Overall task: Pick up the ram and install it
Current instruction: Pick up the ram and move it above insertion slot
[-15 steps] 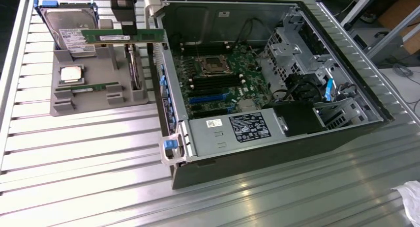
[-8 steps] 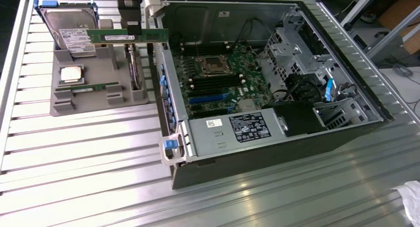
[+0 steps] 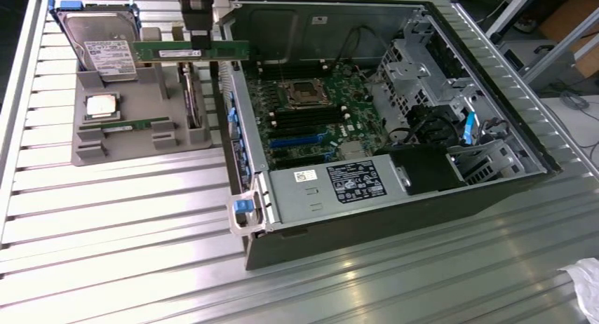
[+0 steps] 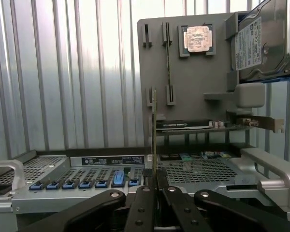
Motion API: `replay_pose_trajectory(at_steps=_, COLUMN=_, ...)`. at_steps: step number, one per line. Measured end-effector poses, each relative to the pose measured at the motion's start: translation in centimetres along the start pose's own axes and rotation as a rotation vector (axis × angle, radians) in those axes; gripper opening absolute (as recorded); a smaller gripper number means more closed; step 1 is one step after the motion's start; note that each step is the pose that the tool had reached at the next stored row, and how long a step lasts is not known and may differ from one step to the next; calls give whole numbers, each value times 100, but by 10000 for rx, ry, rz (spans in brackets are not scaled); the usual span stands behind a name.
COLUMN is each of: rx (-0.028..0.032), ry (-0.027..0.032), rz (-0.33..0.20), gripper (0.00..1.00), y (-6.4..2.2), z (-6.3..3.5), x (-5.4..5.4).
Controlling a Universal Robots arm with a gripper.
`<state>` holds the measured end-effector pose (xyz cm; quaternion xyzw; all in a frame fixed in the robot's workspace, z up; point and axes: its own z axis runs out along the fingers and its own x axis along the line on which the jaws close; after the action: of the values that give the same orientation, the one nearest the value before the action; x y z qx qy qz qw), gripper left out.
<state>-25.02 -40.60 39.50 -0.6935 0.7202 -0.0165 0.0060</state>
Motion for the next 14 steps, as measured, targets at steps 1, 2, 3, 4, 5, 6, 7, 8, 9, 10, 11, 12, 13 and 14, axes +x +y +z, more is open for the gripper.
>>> replay_pose_trajectory(at_steps=1, rx=1, ry=-1, rz=1, gripper=12, y=-13, z=1, x=-1)
replay_pose_trajectory(at_steps=2, rx=1, ry=-1, rz=1, gripper=12, y=-24, z=1, x=-1)
replay_pose_trajectory(at_steps=3, rx=0, ry=0, rz=0, gripper=12, y=-40, z=1, x=-2)
replay_pose_trajectory(at_steps=4, rx=1, ry=0, rz=1, gripper=12, y=-61, z=2, x=-2)
replay_pose_trajectory(at_steps=5, rx=1, ry=-1, rz=0, gripper=12, y=-81, z=3, x=-3)
replay_pose_trajectory(at_steps=6, rx=0, ry=0, rz=0, gripper=12, y=-98, z=3, x=-4)
replay_pose_trajectory(at_steps=7, rx=1, ry=-1, rz=0, gripper=12, y=-114, z=4, x=-4)
replay_pose_trajectory(at_steps=8, rx=0, ry=0, rz=1, gripper=12, y=-126, z=4, x=-5)
replay_pose_trajectory(at_steps=9, rx=0, ry=0, rz=1, gripper=12, y=-143, z=5, x=-5)
replay_pose_trajectory(at_steps=10, rx=1, ry=-1, rz=0, gripper=12, y=-168, z=6, x=-6)
replay_pose_trajectory(at_steps=11, rx=1, ry=-1, rz=1, gripper=12, y=-180, z=6, x=-7)
replay_pose_trajectory(at_steps=12, rx=0, ry=-1, rz=1, gripper=12, y=-191, z=7, x=-7)
replay_pose_trajectory(at_steps=13, rx=1, ry=-1, rz=1, gripper=12, y=-212, z=7, x=-8)
replay_pose_trajectory(at_steps=14, rx=0, ry=0, rz=1, gripper=12, y=-228, z=7, x=-9)
